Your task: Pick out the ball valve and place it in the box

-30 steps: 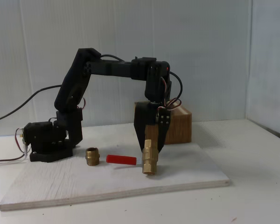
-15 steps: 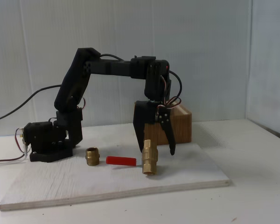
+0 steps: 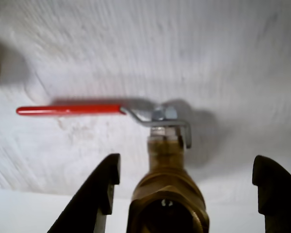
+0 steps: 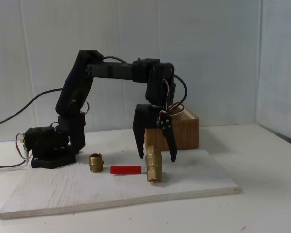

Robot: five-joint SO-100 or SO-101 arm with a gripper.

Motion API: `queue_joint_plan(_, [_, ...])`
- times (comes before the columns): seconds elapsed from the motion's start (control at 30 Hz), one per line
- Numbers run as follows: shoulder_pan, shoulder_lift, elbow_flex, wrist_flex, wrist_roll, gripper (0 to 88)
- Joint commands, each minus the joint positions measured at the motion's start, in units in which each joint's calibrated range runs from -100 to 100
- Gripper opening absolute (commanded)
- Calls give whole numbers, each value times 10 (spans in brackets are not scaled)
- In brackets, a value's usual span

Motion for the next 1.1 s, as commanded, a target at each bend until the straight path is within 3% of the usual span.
queue_joint_plan(0.0, [19,-11,-31,11,4,289])
queue_joint_plan(0.37, [56,-3,-31,10,35,289])
queue_joint_plan(1.07, [43,-1,13,-70,30,289])
